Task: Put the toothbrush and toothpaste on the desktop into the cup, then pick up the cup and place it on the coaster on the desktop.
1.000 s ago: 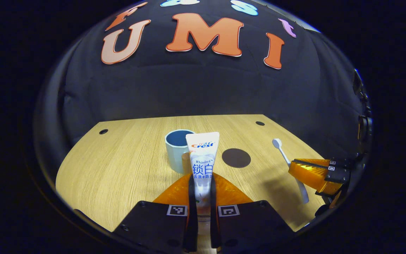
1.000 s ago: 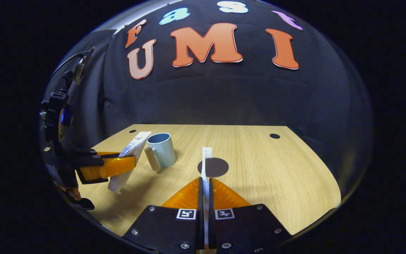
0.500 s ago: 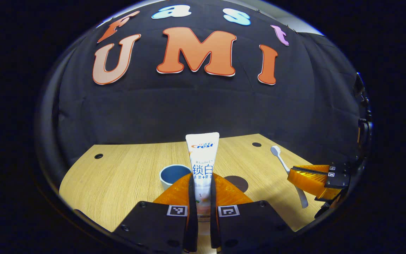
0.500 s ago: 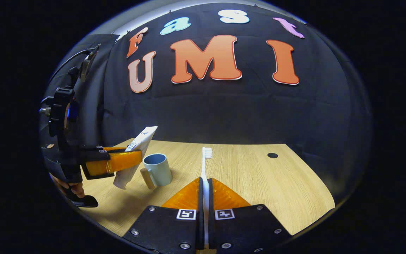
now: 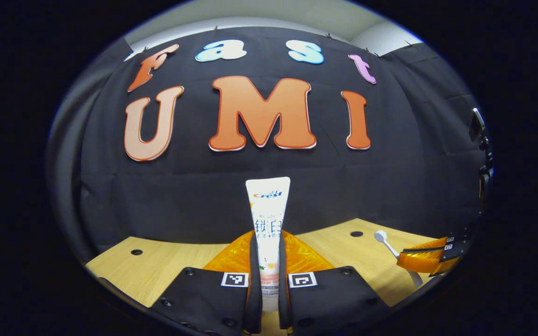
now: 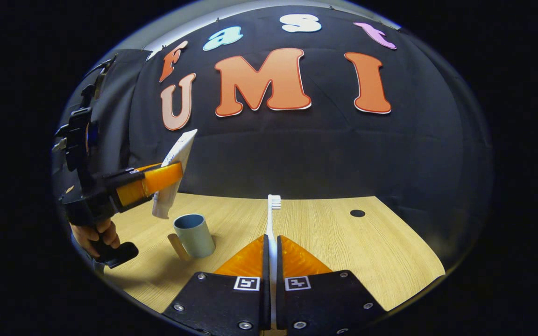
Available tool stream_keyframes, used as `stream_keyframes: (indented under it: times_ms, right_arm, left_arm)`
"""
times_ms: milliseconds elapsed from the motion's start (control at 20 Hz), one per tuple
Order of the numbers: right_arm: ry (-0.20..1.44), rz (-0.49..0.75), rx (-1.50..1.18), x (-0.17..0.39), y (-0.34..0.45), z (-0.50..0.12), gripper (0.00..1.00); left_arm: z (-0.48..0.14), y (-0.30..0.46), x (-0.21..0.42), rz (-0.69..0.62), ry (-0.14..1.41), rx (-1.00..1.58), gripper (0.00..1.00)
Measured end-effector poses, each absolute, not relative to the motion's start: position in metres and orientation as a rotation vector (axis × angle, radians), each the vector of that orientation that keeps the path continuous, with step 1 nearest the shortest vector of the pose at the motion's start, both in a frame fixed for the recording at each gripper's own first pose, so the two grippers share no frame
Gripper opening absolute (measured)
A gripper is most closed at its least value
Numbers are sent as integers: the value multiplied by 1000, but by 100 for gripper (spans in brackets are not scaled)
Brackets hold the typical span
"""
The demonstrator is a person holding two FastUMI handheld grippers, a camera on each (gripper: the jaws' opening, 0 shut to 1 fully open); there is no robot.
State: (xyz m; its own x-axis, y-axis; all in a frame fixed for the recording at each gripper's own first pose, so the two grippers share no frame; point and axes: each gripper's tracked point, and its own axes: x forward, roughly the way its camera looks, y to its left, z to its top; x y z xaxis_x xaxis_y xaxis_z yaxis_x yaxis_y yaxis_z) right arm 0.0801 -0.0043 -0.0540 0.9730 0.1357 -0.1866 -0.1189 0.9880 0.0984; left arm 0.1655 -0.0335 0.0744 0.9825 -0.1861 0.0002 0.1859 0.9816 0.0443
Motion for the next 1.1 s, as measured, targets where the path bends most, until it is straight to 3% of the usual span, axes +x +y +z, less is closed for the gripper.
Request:
stream_keyframes:
  times_ms: [200, 800, 1100]
  right_arm:
    - [142, 145, 63, 86, 1, -48, 5]
    - [118, 200, 65, 91, 16, -47, 5]
    - [79, 228, 95, 93, 27, -35, 5]
  left_arm:
    - [66, -20, 185, -152, -48, 27, 18]
    - [7, -12, 217, -230, 33, -41, 19]
    - [-22, -3, 225, -205, 85, -58, 21]
